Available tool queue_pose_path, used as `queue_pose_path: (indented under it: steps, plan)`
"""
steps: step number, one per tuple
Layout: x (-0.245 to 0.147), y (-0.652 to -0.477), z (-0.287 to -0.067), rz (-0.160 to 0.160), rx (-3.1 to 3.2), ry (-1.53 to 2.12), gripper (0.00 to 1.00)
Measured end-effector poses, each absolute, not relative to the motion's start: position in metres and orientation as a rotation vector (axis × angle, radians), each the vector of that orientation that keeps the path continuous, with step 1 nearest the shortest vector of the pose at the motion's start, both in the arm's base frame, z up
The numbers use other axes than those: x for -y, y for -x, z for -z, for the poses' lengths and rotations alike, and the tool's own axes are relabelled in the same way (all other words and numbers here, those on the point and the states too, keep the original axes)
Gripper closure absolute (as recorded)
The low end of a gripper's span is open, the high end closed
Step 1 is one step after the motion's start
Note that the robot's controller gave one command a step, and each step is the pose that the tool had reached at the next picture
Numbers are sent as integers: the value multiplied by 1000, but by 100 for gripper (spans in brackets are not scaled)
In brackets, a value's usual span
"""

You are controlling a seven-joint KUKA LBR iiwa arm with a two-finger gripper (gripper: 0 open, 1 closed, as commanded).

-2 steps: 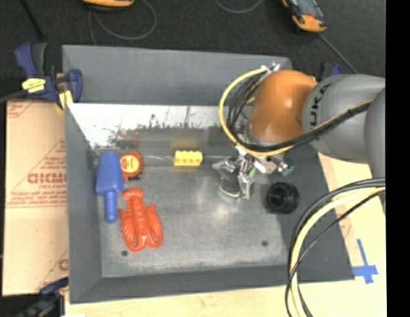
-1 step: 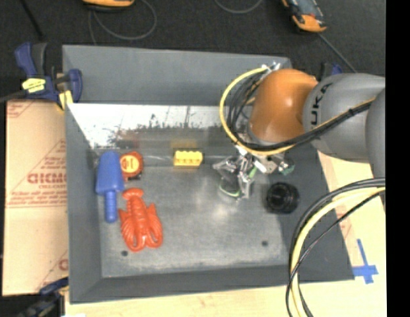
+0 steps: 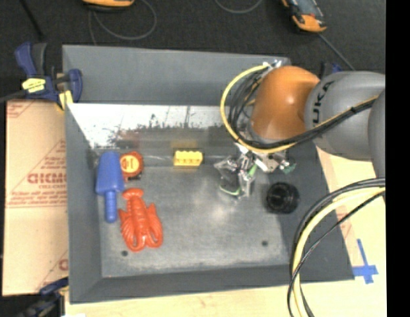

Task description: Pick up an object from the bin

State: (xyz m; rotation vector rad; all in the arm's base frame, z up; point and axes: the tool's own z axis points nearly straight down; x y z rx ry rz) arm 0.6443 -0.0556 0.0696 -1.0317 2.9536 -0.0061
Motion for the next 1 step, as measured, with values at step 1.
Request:
queue_pose_path:
  steps: [1]
  plan:
    - [56, -643, -79, 1, -2961, 1034, 100]
